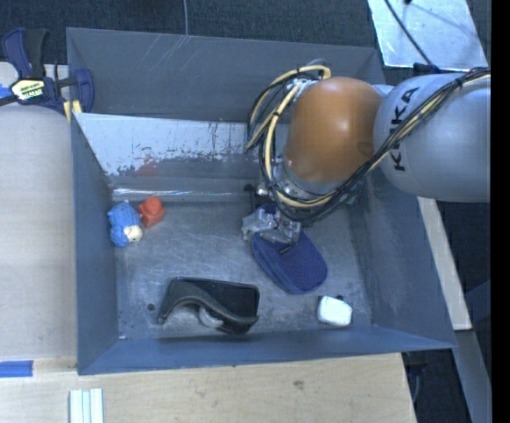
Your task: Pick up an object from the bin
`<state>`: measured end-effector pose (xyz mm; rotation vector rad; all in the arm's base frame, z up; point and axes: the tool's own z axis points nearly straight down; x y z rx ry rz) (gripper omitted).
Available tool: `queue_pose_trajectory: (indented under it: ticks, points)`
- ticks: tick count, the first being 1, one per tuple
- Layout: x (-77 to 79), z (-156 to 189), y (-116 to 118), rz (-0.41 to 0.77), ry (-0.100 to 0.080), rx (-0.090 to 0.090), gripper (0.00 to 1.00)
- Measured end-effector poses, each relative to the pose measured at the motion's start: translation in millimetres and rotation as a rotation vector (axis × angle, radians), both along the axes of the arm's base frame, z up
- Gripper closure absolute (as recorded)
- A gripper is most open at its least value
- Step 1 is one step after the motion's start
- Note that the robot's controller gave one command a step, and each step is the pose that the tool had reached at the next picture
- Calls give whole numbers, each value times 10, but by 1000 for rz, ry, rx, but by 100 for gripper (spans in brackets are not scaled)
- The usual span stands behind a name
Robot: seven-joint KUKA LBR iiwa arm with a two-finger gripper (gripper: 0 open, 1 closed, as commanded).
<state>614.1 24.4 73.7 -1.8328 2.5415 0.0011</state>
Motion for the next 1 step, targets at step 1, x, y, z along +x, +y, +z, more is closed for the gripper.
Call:
queue_pose_trajectory:
  ticks: [1]
  points:
    - [3,1292,98,22,-6,-3,100]
